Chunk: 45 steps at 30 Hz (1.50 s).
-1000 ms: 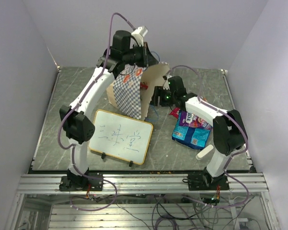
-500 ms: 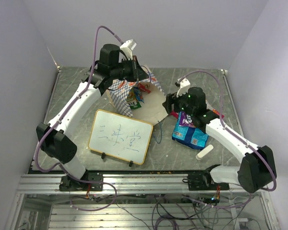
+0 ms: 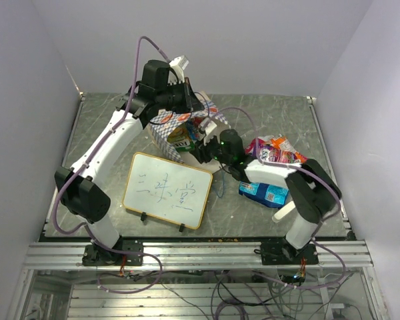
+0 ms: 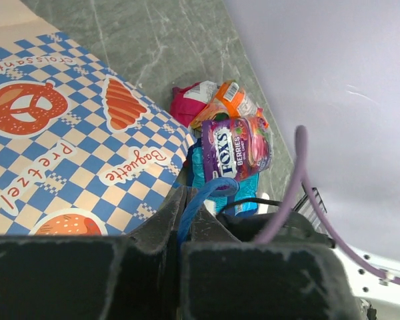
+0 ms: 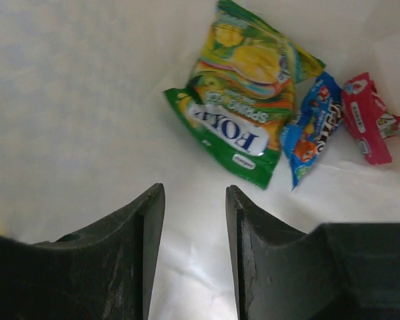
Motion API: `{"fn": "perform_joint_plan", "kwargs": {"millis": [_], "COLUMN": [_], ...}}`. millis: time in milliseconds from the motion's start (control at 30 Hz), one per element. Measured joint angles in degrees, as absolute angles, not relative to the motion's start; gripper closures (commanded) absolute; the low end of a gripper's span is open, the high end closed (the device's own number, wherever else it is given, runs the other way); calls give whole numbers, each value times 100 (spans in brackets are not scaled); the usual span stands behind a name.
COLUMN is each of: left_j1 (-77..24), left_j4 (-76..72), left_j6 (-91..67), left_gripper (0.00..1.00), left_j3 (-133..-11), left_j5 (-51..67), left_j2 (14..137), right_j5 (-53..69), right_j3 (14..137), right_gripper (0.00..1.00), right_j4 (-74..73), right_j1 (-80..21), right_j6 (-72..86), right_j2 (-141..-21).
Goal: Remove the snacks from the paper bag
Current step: Take out the snack from the paper bag.
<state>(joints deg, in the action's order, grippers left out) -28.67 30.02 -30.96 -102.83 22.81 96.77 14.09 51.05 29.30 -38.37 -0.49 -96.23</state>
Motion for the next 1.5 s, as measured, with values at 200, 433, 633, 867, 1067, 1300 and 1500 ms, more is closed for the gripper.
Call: {"fn": "perform_joint_plan", "kwargs": {"millis": [200, 433, 633, 867, 1067, 1300, 1500], "left_j1": [-2867, -2821, -2663, -2414, -2318, -2285, -2191], "left_j4": [3273, 3715, 3861, 3933, 3924, 3924, 3898], "left_j6": [-3201, -3218, -3229, -3229, -3238, -3310, -3378], "left_gripper": [93, 93, 93, 93, 93, 93, 93], "left_j3": [-10324, -10921, -11170, -11170, -11093, -10879, -10842], "left_j5": [2200, 2130, 2215, 2383, 2488, 2536, 2558], "left_j2": [9730, 10053, 10217, 10237, 10232, 10232, 10213], "right_j5": [386, -456, -764, -862, -1061, -1011, -731], "right_j3": [5800, 6316, 6593, 7129, 7577, 7332, 6613], "right_gripper": [58, 51, 45, 42, 72, 100, 100], "right_j4": [3312, 3625, 3811, 3813, 3736, 3647, 3485], "right_j1": [-3881, -3881, -3907, -3933, -3946, -3948, -3948], "right_j6": [-224, -764, -1415, -1885, -2086, -2119, -1826], "right_j2": [-10742, -11522, -11966, -12492, -12853, -12739, -11926]}}
